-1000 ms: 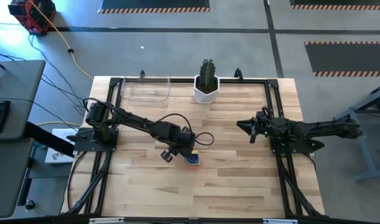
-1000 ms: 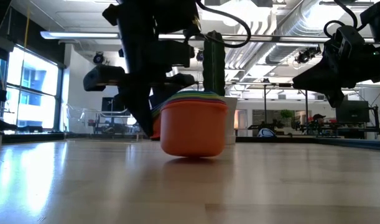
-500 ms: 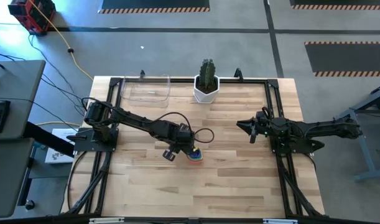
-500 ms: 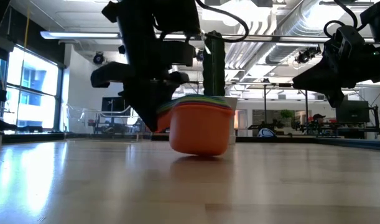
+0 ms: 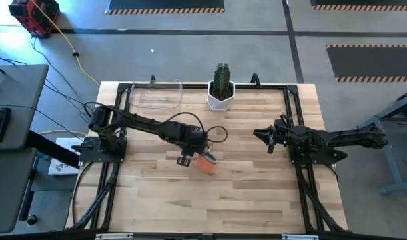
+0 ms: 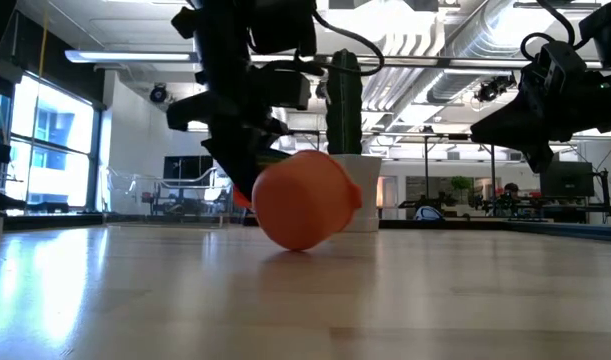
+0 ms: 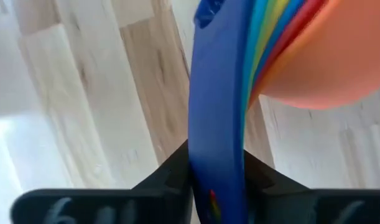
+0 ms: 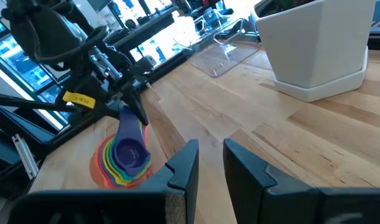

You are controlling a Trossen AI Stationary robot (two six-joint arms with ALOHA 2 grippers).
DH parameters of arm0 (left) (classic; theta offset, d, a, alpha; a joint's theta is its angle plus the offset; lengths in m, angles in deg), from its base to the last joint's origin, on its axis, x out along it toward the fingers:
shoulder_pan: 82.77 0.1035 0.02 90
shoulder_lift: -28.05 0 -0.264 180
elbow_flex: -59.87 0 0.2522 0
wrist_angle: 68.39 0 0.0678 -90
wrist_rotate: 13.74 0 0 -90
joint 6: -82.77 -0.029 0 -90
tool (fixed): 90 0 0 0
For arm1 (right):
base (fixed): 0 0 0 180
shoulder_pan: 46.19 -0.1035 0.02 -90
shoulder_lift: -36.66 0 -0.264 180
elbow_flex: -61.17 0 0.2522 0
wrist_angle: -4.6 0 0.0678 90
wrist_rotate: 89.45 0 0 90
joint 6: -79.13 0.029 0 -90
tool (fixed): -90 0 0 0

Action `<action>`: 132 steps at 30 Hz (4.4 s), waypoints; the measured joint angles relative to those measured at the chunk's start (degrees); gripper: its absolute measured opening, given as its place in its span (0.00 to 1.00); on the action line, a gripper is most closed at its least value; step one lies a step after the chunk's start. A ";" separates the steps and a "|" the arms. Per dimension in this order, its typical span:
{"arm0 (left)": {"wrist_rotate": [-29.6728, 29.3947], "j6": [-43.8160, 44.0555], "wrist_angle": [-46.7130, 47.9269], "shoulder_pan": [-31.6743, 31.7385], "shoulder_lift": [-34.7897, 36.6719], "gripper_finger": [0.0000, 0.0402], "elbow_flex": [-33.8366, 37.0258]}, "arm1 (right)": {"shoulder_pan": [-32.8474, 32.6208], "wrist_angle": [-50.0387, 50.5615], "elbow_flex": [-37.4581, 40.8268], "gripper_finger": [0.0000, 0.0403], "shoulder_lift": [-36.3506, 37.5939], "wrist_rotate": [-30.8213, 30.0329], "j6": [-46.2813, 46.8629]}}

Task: Nest measuring cups in basket
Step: Put the nested measuring cups into the transparent bin

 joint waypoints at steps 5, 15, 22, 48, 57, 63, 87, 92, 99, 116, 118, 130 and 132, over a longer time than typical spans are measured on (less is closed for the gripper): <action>-2.12 -2.13 -0.82 -0.25 0.00 0.11 0.00 | -0.01 0.00 -0.01 0.17 0.00 -0.01 0.00; -3.88 -5.08 -2.44 -0.99 -0.04 0.10 0.00 | -0.01 0.00 0.00 0.17 0.00 -0.01 0.00; -5.38 -3.69 -3.79 -1.01 0.14 0.09 0.00 | -0.01 0.00 0.01 0.17 0.00 -0.02 0.00; -34.82 12.43 4.51 0.90 18.18 0.09 1.29 | 0.00 0.00 0.00 0.17 -0.02 -0.01 0.00; -51.40 24.13 4.54 3.27 29.77 0.09 14.60 | -0.01 -0.01 0.00 0.17 -0.02 -0.01 0.00; -60.36 25.56 4.50 6.83 33.95 0.09 21.01 | -0.01 0.00 0.01 0.17 -0.02 0.00 0.00; -49.49 -2.98 -12.09 30.29 35.15 0.09 29.05 | 0.00 0.00 0.00 0.17 -0.04 0.00 0.00; -41.82 -12.66 -17.01 34.18 34.95 0.09 29.04 | -0.01 0.00 -0.01 0.17 -0.04 -0.02 0.00; -35.54 -22.67 -21.56 37.46 31.93 0.09 29.03 | 0.01 0.00 0.01 0.17 -0.04 -0.02 0.00; -31.70 -26.73 -29.83 41.30 24.79 0.09 29.03 | -0.01 0.02 0.01 0.17 -0.04 -0.01 0.00; -29.78 -27.75 -29.80 41.32 23.89 0.09 29.03 | 0.00 0.01 0.00 0.17 -0.04 -0.01 0.00; -23.51 -39.77 -34.02 43.46 21.51 0.09 29.03 | -0.01 0.02 -0.01 0.17 -0.04 0.00 0.00; -21.72 -40.84 -34.32 44.23 21.51 0.09 29.03 | -0.01 0.00 0.01 0.17 -0.04 -0.02 0.00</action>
